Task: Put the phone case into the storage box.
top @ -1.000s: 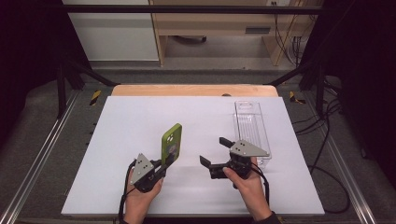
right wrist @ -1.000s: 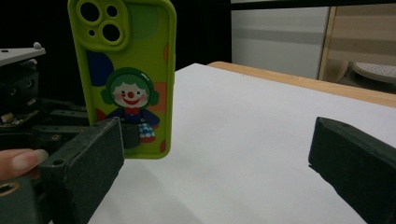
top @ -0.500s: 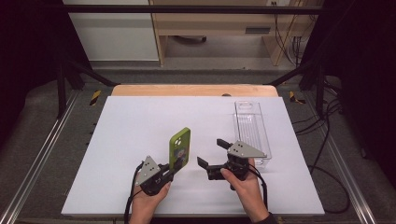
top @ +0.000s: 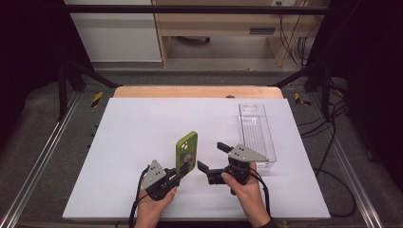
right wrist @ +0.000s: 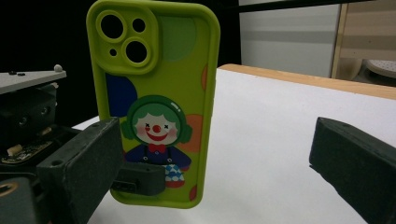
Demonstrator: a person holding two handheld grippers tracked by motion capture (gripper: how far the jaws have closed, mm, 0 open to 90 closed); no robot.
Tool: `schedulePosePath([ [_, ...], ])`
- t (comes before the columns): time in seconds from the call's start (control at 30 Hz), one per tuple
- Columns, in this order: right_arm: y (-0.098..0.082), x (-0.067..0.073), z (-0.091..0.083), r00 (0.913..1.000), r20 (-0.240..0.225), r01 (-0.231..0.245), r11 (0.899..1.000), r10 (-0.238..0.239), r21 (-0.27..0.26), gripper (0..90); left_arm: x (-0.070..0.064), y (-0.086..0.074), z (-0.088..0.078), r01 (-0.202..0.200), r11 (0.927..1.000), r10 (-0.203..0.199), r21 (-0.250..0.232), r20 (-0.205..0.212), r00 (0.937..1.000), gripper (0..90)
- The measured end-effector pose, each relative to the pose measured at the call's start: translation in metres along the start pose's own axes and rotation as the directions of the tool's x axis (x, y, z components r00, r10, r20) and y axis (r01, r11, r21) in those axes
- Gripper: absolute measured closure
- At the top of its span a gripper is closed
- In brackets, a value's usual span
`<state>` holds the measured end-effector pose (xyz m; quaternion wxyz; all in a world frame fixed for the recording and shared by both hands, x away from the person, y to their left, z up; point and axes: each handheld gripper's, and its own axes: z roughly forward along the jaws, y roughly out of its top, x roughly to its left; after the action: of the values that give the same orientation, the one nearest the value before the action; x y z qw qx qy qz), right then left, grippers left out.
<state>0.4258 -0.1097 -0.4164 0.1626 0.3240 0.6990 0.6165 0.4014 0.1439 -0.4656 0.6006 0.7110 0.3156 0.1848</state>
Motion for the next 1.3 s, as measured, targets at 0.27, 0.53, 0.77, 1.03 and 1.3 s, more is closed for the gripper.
schedulePosePath([
  [0.27,-0.002,0.006,0.005,0.9999,-0.008,0.009,1.000,-0.009,-0.005,2.7,-0.003,-0.001,0.001,0.007,1.0000,-0.007,-0.001,0.010,0.9999,85.8],
  [0.53,-0.004,0.012,0.009,0.9995,-0.031,0.007,1.000,-0.007,0.001,3.0,-0.003,-0.001,0.002,0.006,1.0000,-0.006,0.005,0.011,0.9999,85.8],
  [0.77,-0.003,0.016,0.009,0.9987,-0.043,-0.030,0.999,0.029,-0.040,2.7,-0.008,-0.002,0.004,-0.010,0.9999,0.010,0.010,0.014,0.9998,85.8],
  [1.03,0.001,0.022,0.010,0.9984,-0.032,-0.050,0.994,0.047,-0.100,2.3,-0.013,-0.002,0.005,-0.034,0.9993,0.034,0.016,0.015,0.9993,85.8],
  [1.3,0.003,0.030,0.011,0.9993,-0.009,-0.038,0.989,0.037,-0.144,2.0,-0.021,-0.001,0.007,-0.078,0.9968,0.078,0.018,0.013,0.9969,85.8],
])
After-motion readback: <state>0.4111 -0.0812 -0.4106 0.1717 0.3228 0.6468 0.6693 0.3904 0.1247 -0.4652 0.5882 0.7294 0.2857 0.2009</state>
